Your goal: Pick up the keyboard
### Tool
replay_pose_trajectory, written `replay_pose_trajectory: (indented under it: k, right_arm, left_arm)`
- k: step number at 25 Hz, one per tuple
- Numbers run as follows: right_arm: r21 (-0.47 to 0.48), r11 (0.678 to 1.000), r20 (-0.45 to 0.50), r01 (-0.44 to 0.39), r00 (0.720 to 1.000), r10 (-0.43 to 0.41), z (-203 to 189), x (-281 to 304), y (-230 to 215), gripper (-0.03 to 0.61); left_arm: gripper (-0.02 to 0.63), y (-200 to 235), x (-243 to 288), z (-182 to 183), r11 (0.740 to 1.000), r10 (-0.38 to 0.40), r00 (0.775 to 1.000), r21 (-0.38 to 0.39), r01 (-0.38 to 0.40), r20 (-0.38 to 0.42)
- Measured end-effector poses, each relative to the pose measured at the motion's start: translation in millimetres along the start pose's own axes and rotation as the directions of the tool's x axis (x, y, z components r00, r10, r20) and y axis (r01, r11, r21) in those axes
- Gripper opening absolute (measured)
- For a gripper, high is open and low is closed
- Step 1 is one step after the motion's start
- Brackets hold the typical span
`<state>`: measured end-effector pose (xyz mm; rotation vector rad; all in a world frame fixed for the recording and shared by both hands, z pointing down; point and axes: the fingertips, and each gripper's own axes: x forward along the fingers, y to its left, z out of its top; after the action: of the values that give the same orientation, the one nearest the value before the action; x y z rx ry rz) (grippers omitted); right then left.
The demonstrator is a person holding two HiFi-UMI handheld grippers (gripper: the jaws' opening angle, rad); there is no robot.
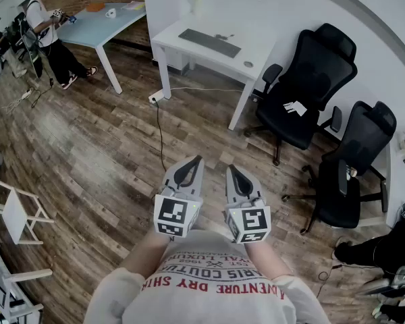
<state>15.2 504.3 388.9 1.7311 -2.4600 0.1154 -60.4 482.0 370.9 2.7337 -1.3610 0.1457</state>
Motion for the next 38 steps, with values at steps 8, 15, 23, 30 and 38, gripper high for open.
replay_pose_trajectory:
  k: [8,15,23,30,38]
  right_arm:
    - [-0.016,1.0,-0.008,-0.002,1.0,0.002,-1,7,6,0.025]
    - [0.031,0.999,-0.008,-0.005,1.0,0.005,-3,21,24,0.025]
    - [0.036,0.999,-0.039,-0.012,0.999,0.013,-12,46,60,0.025]
    - [0.092,0.996,-0.084,-0.011,0.996,0.018,-23,63,61,0.025]
    - [0.046,0.997,-0.087,-0.065,0.994,0.069,-26,114,25,0.025]
  left_arm:
    - [0.028,8,-1,-3,1.0,-0.003,1.0,0.018,0.003,-0.005]
    - [0.026,33,-11,-9,1.0,0.002,1.0,0.006,-0.002,-0.018]
    - [0.028,86,-31,-32,0.998,0.035,0.999,-0.043,-0.036,-0.04]
    - [0.028,110,-28,-55,0.992,0.044,0.995,-0.111,-0.054,-0.092]
    - [0.026,121,35,-51,0.993,0.069,0.993,-0.084,-0.077,-0.091]
